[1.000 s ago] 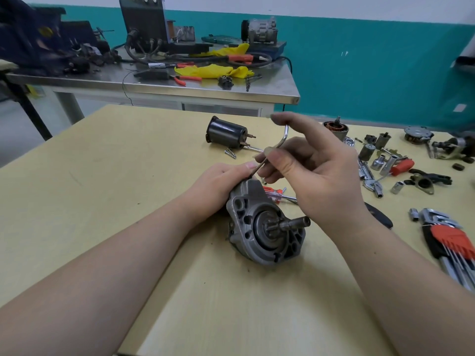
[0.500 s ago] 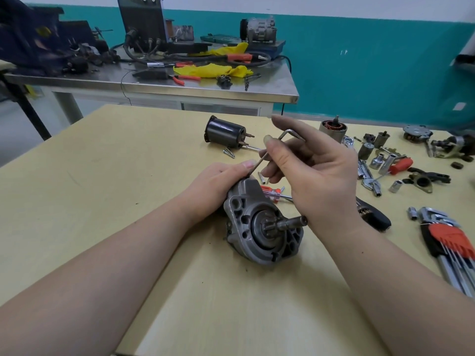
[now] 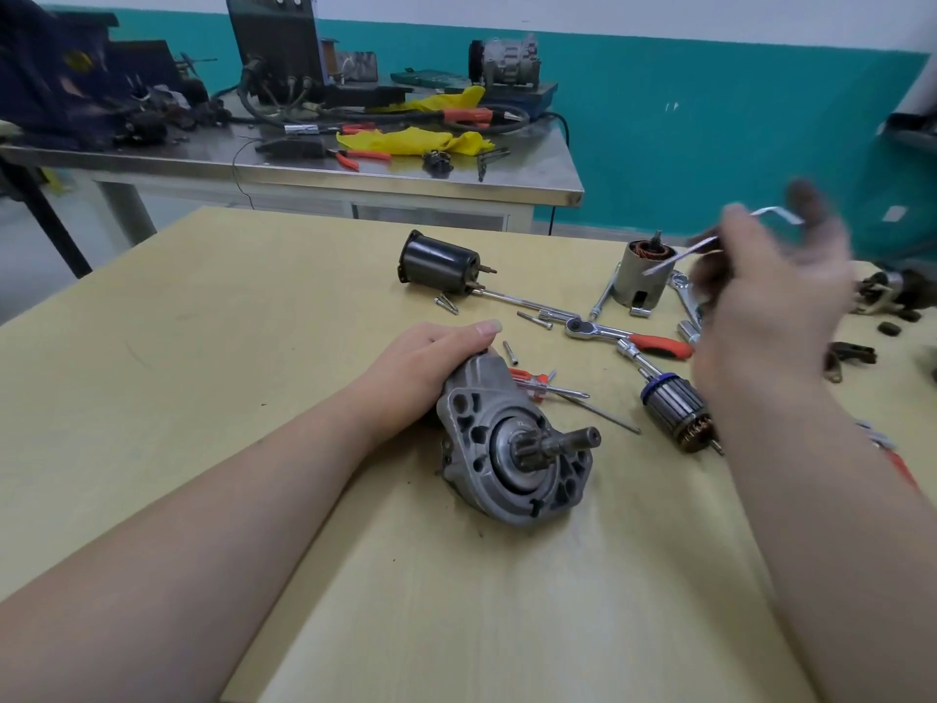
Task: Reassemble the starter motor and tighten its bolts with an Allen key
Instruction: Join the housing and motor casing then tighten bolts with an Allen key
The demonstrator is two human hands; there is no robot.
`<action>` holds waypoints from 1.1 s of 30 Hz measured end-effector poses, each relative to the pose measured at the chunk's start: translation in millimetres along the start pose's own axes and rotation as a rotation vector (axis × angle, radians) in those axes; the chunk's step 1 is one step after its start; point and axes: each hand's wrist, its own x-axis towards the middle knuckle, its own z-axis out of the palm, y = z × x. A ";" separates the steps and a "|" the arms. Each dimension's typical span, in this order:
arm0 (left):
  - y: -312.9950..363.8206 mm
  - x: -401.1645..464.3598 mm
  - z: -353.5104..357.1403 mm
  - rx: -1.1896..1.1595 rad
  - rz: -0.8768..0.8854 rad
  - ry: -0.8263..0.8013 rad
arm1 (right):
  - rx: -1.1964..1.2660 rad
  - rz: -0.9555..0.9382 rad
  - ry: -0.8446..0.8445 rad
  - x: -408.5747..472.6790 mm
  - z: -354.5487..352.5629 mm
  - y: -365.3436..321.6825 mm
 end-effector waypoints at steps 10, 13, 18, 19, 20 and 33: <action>-2.7 1.8 -0.7 0.024 -0.003 0.016 | -0.062 0.119 -0.164 -32.7 17.4 13.9; -2.5 2.9 -0.9 0.030 -0.031 0.034 | -0.123 0.054 -0.429 -52.6 24.4 18.6; -0.1 0.2 -0.2 -0.035 -0.062 0.029 | -0.154 -0.072 -0.605 -64.7 25.5 17.9; 1.5 -0.4 -0.1 -0.032 -0.063 0.033 | -0.159 -0.082 -0.610 -65.8 24.6 17.9; 3.0 -1.0 -0.2 -0.030 -0.058 0.037 | -0.151 -0.087 -0.610 -66.7 24.5 17.6; 9.3 -5.7 1.7 -0.079 -0.061 0.008 | -0.172 -0.165 -0.633 -71.2 23.5 19.9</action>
